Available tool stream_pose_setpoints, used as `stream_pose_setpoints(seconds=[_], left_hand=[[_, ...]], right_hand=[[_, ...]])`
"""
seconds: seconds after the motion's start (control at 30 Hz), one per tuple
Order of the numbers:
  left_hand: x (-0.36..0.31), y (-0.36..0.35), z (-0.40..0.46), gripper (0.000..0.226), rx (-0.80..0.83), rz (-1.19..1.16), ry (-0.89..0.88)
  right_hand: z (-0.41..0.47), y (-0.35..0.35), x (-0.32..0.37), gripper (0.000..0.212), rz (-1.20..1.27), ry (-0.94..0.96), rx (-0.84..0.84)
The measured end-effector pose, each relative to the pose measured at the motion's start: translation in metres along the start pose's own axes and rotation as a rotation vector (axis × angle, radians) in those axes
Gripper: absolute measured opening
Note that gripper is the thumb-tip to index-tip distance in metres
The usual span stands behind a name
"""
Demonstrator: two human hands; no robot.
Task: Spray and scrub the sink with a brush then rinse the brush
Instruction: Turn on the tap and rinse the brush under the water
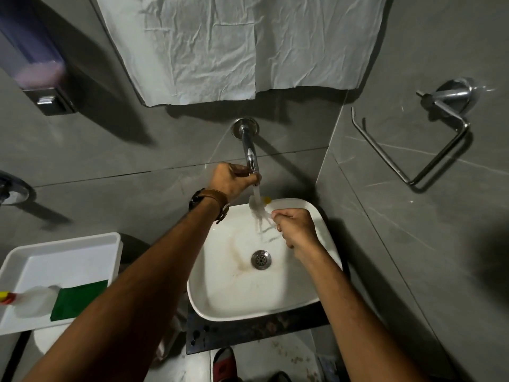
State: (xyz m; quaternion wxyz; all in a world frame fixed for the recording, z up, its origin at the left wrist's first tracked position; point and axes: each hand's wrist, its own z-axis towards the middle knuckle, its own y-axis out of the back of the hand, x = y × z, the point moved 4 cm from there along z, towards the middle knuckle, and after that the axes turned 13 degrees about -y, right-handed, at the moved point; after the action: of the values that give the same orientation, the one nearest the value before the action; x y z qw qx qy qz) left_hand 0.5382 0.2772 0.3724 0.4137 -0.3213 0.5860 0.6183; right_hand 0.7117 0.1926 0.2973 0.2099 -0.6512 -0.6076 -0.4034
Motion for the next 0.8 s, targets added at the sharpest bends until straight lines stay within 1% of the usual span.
stream_pose_setpoints(seconds=[0.07, 0.13, 0.27, 0.57, 0.73, 0.8], left_hand=[[-0.001, 0.0, -0.001, 0.013, 0.011, -0.003, 0.001], [-0.001, 0.0, -0.001, 0.014, 0.016, -0.01, 0.01], [-0.002, 0.001, 0.0, 0.019, 0.031, -0.001, 0.018], [-0.002, 0.0, 0.001, 0.023, 0.058, 0.031, 0.004], [-0.001, 0.006, 0.004, 0.03, 0.216, 0.011, -0.01], [0.001, 0.006, 0.003, 0.03, 0.236, -0.024, -0.002]], right_hand=[[-0.001, -0.001, 0.002, 0.017, 0.093, -0.095, 0.084], [-0.001, 0.0, 0.003, 0.024, 0.14, -0.162, 0.129], [0.0, 0.003, 0.004, 0.029, 0.146, -0.214, 0.17], [-0.008, 0.009, 0.005, 0.03, 0.157, -0.22, 0.205], [-0.003, 0.012, 0.0, 0.029, 0.156, -0.189, 0.223], [-0.003, 0.013, -0.002, 0.026, 0.146, -0.156, 0.215]])
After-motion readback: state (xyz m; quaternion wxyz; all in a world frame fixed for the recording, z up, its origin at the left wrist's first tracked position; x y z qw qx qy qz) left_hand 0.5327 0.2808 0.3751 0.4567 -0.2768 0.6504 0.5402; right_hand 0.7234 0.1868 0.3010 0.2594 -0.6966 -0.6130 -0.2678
